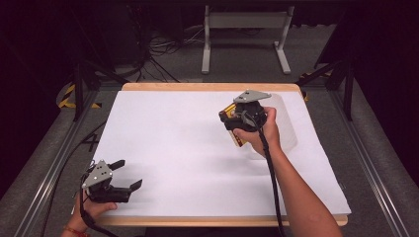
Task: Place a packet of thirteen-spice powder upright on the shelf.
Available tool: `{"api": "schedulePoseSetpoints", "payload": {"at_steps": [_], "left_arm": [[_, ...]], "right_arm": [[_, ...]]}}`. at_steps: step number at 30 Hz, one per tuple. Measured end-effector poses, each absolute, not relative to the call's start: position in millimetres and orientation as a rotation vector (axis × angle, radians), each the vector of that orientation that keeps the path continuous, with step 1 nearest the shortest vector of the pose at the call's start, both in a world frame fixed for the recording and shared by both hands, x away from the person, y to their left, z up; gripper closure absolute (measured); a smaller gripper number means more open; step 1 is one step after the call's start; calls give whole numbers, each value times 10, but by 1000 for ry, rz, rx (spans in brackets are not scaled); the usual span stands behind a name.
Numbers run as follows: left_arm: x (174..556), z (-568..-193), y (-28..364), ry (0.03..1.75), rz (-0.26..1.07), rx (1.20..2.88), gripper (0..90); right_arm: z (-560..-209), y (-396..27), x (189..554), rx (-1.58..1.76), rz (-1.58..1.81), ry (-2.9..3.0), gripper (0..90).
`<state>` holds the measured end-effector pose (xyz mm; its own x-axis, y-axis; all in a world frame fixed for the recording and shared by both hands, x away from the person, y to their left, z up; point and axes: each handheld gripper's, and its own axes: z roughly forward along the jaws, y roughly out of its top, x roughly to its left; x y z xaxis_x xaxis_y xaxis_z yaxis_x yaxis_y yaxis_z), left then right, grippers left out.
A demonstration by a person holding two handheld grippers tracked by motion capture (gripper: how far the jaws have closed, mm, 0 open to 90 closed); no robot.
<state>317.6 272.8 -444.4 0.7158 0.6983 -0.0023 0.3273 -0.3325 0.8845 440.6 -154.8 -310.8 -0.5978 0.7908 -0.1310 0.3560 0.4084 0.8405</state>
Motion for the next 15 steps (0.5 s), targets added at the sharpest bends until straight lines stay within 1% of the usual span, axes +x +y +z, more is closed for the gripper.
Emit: {"api": "schedulePoseSetpoints", "payload": {"at_steps": [15], "left_arm": [[3175,-4446,2730,788,473,1937,66]], "right_arm": [[-3144,-1892,4598,1105,1064,2047,326]]}}
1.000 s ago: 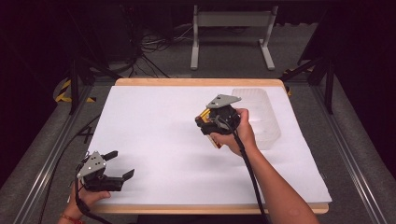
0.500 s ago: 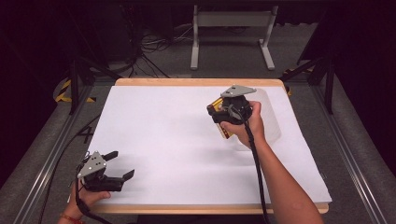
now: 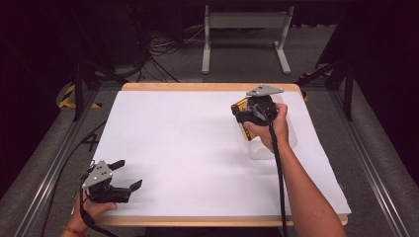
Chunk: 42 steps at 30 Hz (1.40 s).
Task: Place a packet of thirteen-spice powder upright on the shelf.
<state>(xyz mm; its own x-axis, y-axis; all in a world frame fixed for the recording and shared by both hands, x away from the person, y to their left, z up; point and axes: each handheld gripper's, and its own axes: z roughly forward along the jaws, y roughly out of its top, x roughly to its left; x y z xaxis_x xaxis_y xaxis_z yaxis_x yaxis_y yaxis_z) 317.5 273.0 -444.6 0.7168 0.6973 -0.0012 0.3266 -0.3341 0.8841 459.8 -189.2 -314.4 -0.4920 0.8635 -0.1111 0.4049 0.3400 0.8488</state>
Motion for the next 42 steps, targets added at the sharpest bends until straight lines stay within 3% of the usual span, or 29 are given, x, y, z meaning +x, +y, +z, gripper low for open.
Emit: {"api": "schedulePoseSetpoints", "payload": {"at_steps": [25,42], "left_arm": [[3167,-4441,2739,788,471,1935,66],[3166,-4440,2733,787,470,1936,66]], "right_arm": [[-3403,-2298,4728,1284,1034,1974,324],[-3381,-2455,4667,1324,1049,1918,321]]}}
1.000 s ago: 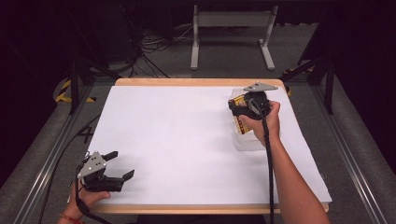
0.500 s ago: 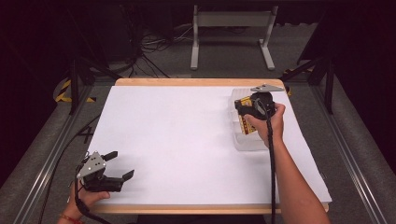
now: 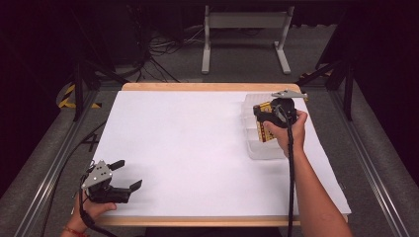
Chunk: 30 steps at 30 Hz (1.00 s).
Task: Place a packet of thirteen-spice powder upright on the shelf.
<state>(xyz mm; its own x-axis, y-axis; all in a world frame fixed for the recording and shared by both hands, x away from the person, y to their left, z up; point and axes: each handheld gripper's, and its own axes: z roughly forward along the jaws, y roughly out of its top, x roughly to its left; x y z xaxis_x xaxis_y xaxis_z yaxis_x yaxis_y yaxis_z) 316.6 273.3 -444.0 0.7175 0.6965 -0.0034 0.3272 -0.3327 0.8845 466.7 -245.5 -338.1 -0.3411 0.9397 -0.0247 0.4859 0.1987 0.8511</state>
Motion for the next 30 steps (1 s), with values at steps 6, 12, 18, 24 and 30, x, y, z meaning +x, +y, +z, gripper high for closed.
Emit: {"api": "schedulePoseSetpoints", "payload": {"at_steps": [6,12,18,24,30], "left_arm": [[3173,-4445,2729,784,473,1939,66],[3168,-4443,2730,782,474,1940,66],[3165,-4436,2735,783,473,1939,66],[3161,-4436,2735,785,472,1936,65],[3160,-4434,2733,786,472,1936,66]], "right_arm": [[-3382,-2467,4691,1311,1029,1923,323],[-3402,-2485,4689,1331,1014,1937,321],[-3389,-2495,4635,1330,972,1962,321],[-3385,-2515,4556,1319,950,1978,320],[-3392,-2560,4480,1318,944,1988,321]]}}
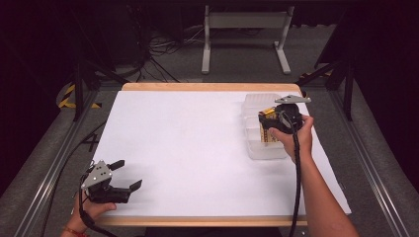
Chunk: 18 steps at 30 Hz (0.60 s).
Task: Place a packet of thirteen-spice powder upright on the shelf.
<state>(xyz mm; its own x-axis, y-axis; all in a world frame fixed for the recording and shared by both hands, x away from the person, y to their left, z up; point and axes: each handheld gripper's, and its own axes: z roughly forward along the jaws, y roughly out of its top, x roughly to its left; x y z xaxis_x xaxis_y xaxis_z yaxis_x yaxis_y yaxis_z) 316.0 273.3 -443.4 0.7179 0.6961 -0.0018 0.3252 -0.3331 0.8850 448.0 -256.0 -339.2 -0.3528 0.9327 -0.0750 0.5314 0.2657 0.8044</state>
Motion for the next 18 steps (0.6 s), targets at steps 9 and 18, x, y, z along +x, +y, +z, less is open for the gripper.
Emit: {"api": "schedulePoseSetpoints", "payload": {"at_steps": [9,18], "left_arm": [[3161,-4435,2738,785,473,1935,65],[3159,-4433,2741,786,473,1935,65]], "right_arm": [[-3401,-2625,4408,1323,948,1995,320],[-3452,-2629,4345,1292,934,2010,321]]}}
